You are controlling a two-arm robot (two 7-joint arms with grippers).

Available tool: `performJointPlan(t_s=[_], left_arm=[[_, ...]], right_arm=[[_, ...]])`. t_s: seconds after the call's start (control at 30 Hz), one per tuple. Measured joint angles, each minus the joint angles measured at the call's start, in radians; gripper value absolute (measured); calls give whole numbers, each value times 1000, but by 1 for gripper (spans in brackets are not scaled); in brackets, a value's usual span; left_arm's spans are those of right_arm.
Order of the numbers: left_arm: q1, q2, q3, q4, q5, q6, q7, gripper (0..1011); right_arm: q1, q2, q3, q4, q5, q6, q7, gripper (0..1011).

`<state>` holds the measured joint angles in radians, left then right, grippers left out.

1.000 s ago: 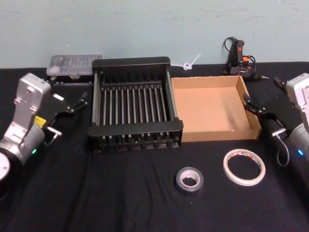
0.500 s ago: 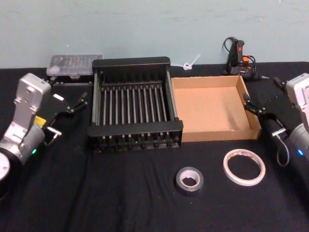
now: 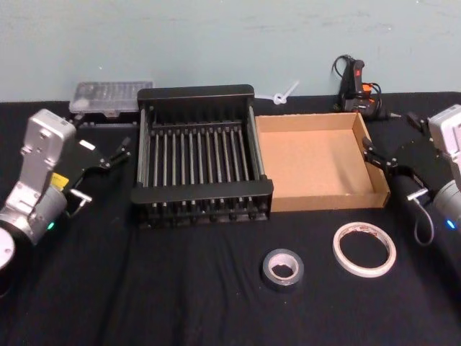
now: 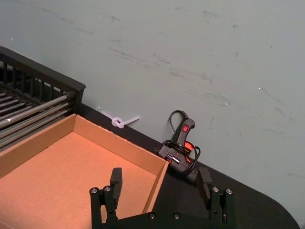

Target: Pick up the white tape and place it into the black box , Pick up the silver tape and place it into the brown box.

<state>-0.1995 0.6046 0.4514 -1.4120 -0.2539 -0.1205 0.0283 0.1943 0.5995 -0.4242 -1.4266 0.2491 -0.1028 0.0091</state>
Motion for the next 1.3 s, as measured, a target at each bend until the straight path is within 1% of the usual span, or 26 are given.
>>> performJointPlan(t_s=[0.1,0.2,0.23,0.3,0.4,0.5,0.53,0.67,0.7,0.73,0.87,0.97,1.1,1.3], left_arm=[[0,0,0,0,0,0,0,1001],[0,0,0,0,0,0,0,1001],[0,0,0,0,0,0,0,1001],[0,0,0,0,0,0,0,1002],[0,0,0,0,0,0,0,1002],[0,0,0,0,0,0,0,1001],[0,0,0,0,0,0,0,1001],[0,0,0,0,0,0,0,1001],[0,0,0,0,0,0,0,1001],[0,0,0,0,0,0,0,1001],[0,0,0,0,0,0,0,1001],[0,0,0,0,0,0,0,1001],[0,0,0,0,0,0,0,1001],[0,0,0,0,0,0,0,1001]], right_arm=[[-12,6,15,-24,11,19,12,1002],[-31,17,34,-62,31,46,29,1002],[-44,25,45,-86,44,62,39,1002],[-58,33,56,-109,57,78,48,1002],[-96,52,90,-169,95,126,66,1002],[-123,65,112,-206,117,157,77,1002],[-139,72,123,-227,130,177,82,1002],[-175,85,148,-274,159,225,92,1002],[-205,93,165,-310,178,265,96,1003],[-225,98,175,-331,190,291,100,1002],[-259,107,193,-368,209,335,106,1002],[-294,113,205,-403,226,382,119,1002],[-316,115,208,-421,230,415,132,1002],[-331,113,202,-426,231,453,153,1002]])
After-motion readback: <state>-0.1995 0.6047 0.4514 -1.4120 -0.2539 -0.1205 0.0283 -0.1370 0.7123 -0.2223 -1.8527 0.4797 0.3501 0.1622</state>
